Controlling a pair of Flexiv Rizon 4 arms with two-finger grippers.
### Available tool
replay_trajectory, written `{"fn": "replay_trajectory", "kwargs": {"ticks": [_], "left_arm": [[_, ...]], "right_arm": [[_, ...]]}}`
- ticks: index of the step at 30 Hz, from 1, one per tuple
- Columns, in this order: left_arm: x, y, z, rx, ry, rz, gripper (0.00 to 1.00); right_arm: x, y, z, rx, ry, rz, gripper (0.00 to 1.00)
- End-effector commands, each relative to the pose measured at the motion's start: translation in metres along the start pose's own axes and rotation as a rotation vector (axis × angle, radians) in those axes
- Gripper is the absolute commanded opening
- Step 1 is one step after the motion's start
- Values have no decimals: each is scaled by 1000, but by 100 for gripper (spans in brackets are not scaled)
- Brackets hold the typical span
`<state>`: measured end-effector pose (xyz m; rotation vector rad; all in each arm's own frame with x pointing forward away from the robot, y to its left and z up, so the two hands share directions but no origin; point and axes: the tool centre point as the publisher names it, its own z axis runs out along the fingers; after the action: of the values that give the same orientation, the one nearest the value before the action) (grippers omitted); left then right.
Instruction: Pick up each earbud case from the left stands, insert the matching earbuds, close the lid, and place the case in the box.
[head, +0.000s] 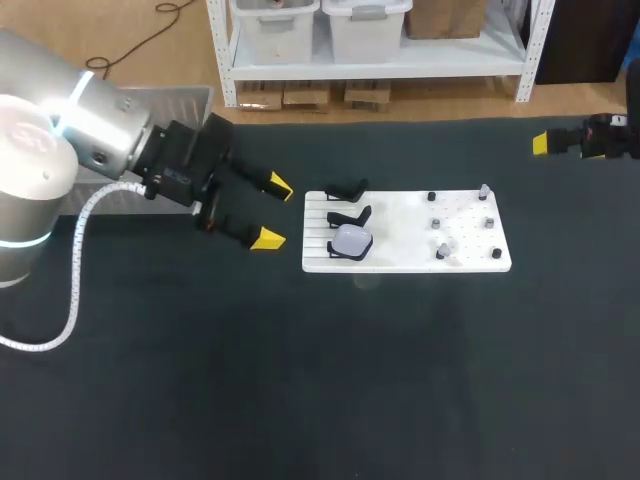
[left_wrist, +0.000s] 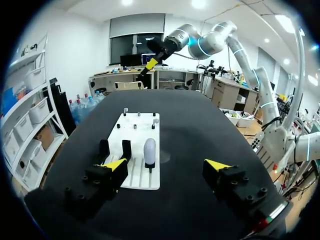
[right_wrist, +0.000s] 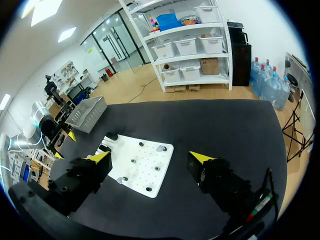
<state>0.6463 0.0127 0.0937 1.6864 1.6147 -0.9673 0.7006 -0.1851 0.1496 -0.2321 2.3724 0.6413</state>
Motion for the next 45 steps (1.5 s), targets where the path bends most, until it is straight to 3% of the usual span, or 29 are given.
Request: {"fn": "replay_trajectory", "kwargs": {"ticks": [1, 10, 19, 31, 45], "left_arm": [[2, 0, 1, 7, 9, 17, 100], [15, 3, 18, 63, 49, 93, 100], [28, 17, 43, 48, 16, 49, 100], [34, 36, 58, -1, -30, 19, 100], [26, 38, 81, 7, -112, -11, 100]], "right_arm": [[0, 0, 0, 0, 0, -1, 100], [0, 0, 0, 0, 0, -1, 100], [0, 0, 0, 0, 0, -1, 100], [0, 0, 0, 0, 0, -1, 100], [0, 0, 0, 0, 0, -1, 100]]}}
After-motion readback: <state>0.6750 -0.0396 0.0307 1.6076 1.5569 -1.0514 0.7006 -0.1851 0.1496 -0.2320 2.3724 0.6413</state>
